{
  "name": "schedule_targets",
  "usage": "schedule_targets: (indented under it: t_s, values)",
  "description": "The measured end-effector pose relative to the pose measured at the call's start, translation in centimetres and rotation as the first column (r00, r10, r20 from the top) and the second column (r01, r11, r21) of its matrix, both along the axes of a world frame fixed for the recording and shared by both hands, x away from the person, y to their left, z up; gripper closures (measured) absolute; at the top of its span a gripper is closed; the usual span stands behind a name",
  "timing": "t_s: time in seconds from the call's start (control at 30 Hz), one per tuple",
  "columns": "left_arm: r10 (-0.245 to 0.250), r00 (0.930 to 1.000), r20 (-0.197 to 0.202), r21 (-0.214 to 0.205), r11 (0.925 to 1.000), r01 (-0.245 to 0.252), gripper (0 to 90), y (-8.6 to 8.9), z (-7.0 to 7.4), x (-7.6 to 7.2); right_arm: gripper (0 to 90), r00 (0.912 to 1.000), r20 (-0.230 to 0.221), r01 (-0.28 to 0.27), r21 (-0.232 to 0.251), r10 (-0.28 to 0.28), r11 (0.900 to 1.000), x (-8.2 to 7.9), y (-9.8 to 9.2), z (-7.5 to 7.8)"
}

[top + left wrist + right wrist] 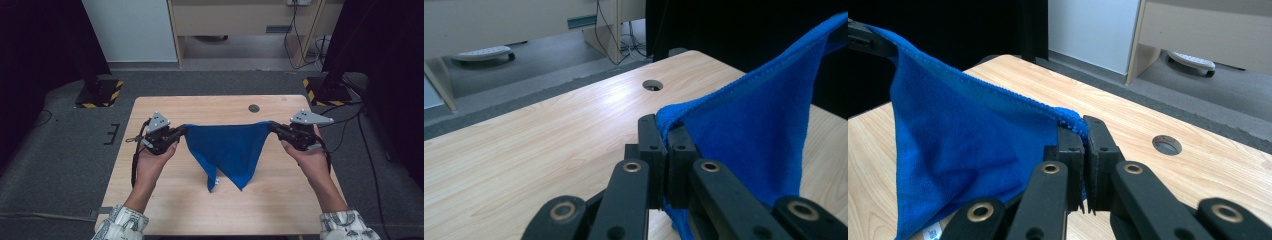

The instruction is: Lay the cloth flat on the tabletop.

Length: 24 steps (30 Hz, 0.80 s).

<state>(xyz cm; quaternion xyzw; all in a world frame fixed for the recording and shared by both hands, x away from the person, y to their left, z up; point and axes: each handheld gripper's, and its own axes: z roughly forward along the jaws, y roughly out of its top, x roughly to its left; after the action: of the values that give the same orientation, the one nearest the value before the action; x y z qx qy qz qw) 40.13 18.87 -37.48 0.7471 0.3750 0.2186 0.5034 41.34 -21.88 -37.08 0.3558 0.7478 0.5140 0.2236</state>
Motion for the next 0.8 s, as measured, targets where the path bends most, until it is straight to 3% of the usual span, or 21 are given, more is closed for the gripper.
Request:
schedule_targets:
  t_s: [0.4,0.8]
  values:
    - [-0.013,0.9998,0.016,0.009,0.9999,0.012,88.1,0.0,0.6,-1.0,87.3,0.9999,0.016,-0.002,0.015,0.002,0.9999,-1.1,-0.4,0.5]
    - [-0.051,0.9947,0.089,0.001,0.9987,0.051,88.1,0.6,3.5,-5.4,87.3,0.9946,0.093,-0.049,0.025,0.046,0.9985,-5.4,-0.5,2.5]
